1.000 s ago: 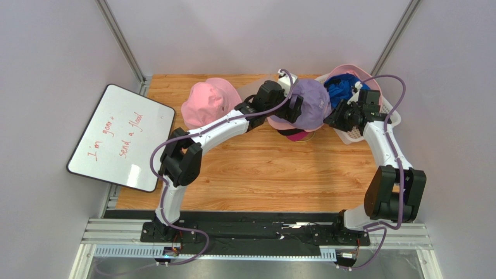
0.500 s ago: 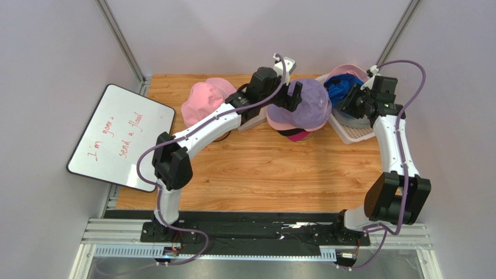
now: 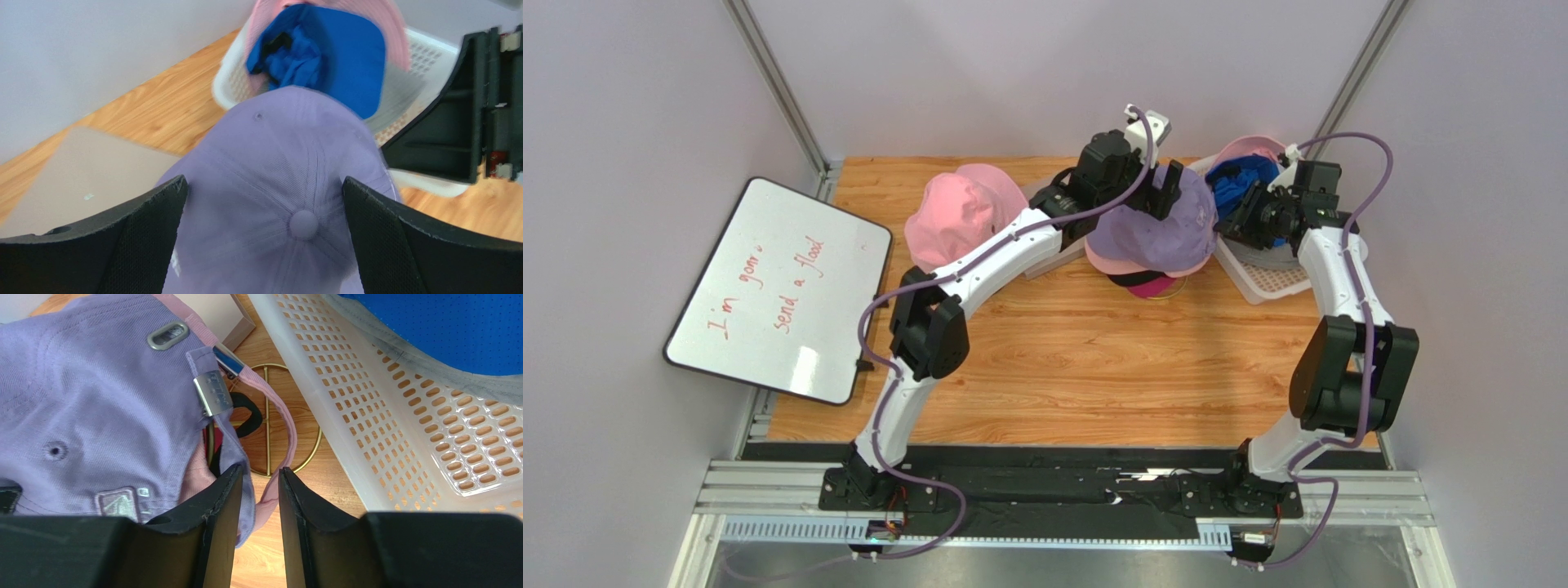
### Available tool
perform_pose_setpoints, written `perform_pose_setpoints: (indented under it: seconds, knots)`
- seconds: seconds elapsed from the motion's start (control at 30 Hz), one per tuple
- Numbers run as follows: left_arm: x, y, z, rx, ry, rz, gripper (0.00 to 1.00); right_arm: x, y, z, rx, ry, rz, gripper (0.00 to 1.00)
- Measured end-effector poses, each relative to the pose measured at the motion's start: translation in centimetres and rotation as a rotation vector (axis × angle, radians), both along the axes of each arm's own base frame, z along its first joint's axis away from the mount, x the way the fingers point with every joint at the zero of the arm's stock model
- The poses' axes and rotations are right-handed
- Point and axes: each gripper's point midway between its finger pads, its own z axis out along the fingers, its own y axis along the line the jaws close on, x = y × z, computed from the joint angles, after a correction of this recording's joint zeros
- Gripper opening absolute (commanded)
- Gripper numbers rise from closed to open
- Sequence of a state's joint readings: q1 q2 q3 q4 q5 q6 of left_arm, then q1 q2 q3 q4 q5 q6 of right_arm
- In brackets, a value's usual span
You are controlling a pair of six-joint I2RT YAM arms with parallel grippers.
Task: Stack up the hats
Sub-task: Stack the hat on the hat.
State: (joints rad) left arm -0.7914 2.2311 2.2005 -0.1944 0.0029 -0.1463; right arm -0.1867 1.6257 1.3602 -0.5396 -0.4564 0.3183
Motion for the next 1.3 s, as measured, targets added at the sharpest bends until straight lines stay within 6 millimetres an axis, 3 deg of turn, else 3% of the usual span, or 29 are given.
perform_pose_setpoints:
  seconds: [0.3,0.6,1.0,1.07,1.13,1.17,1.3]
  knots:
    - [0.0,-0.7,-0.5,-0.016,0.001,-0.029,1.0,0.0,0.1,0.4,0.001,-0.014,0.004,0.36]
    - [0.1,-0.8,-0.7,-0.024,-0.006,-0.03,1.0,-0.4,-0.1,3.3,-0.021,-0.084,-0.006,0.36]
    - [0.1,-0.9,-0.7,-0.025,-0.007,-0.034,1.0,0.6,0.5,-0.1,0.024,-0.012,0.028,0.35]
    - [0.0,-0.9,-0.7,-0.025,-0.006,-0.035,1.0,0.8,0.7,-0.5,0.035,-0.007,0.041,0.31]
    - [0.0,-0.9,-0.7,-0.024,-0.007,-0.035,1.0,0.9,0.9,-1.0,0.038,0.002,0.05,0.14]
    - [0.0,-0.9,-0.7,-0.024,-0.006,-0.036,1.0,0.9,1.0,-1.1,0.034,0.004,0.056,0.0]
    - [0.0,-1.0,-0.9,-0.025,-0.006,-0.037,1.0,1.7,1.1,-1.8,-0.002,0.027,0.055,0.0]
